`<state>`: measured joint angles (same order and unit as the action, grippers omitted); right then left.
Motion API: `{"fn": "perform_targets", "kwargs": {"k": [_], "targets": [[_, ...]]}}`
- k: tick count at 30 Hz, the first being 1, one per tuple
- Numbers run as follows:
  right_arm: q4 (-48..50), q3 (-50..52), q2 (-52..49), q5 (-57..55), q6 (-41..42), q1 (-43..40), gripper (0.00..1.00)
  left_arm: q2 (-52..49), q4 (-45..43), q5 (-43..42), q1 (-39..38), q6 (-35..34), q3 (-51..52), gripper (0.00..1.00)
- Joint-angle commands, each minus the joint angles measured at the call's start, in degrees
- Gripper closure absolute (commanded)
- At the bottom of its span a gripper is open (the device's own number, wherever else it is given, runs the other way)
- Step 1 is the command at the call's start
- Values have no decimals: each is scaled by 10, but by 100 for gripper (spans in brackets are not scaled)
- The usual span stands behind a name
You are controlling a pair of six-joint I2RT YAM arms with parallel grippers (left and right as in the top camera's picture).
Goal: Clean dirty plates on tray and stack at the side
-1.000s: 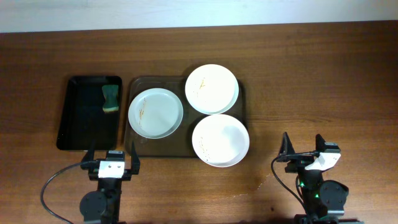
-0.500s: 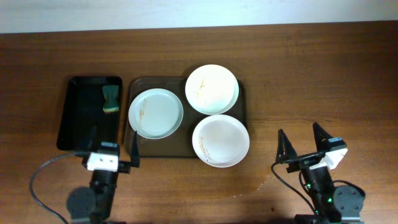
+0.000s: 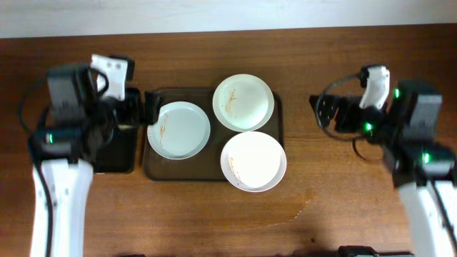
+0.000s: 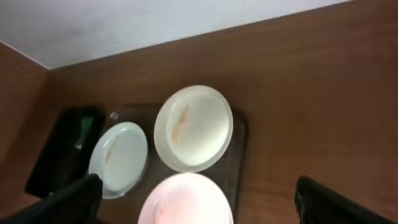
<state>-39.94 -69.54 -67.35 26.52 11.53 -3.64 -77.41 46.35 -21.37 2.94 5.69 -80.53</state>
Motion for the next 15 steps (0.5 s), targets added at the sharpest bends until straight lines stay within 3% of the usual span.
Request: {"fn": "perform_targets", "kwargs": {"k": [1, 5, 8, 12, 15], "targets": [[-16, -75, -75, 16, -6, 2, 1, -77, 69, -23, -2, -5, -95, 1], [19, -74, -140, 72, 12, 6, 2, -94, 69, -42, -2, -5, -97, 1], [65, -75, -176, 67, 42, 54, 2, -95, 64, -24, -2, -5, -97, 1], [14, -166, -248, -51, 87, 184, 2, -99, 72, 41, 52, -104, -97, 1], [-37, -254, -319, -137, 123, 266, 2, -100, 78, 121, 103, -137, -97, 1]]}}
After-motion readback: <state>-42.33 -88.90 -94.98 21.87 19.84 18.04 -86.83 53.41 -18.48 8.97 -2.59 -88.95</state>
